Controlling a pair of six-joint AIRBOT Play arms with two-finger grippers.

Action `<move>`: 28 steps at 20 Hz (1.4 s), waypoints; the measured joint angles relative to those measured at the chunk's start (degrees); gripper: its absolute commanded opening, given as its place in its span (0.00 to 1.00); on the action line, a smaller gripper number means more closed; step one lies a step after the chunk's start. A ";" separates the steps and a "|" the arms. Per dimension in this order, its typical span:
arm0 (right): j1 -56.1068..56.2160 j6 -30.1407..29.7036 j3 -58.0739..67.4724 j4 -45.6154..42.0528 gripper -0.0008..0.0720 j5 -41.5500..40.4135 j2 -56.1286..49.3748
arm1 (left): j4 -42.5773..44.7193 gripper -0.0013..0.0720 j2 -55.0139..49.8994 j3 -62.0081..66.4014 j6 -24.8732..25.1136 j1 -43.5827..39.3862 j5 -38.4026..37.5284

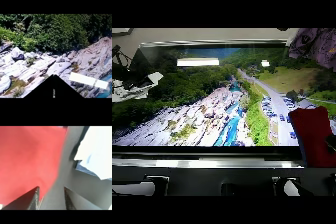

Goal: Fold the clothes and pants, and hang the long-sleeved shirts on hangers.

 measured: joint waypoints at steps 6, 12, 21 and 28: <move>0.00 -11.04 5.68 10.32 0.16 -10.84 1.03 | 0.15 0.04 0.48 0.00 1.66 -0.39 -0.22; 5.90 -30.73 8.61 32.74 0.05 -20.81 1.55 | 4.85 0.04 8.55 -9.44 13.44 -4.74 4.94; 35.89 -40.46 9.05 32.92 0.06 -25.68 1.57 | 6.97 0.04 22.12 -27.58 20.31 -6.69 14.21; 41.51 -41.22 9.05 31.50 0.06 -27.26 1.62 | 7.08 0.04 22.97 -28.81 20.87 -6.75 14.71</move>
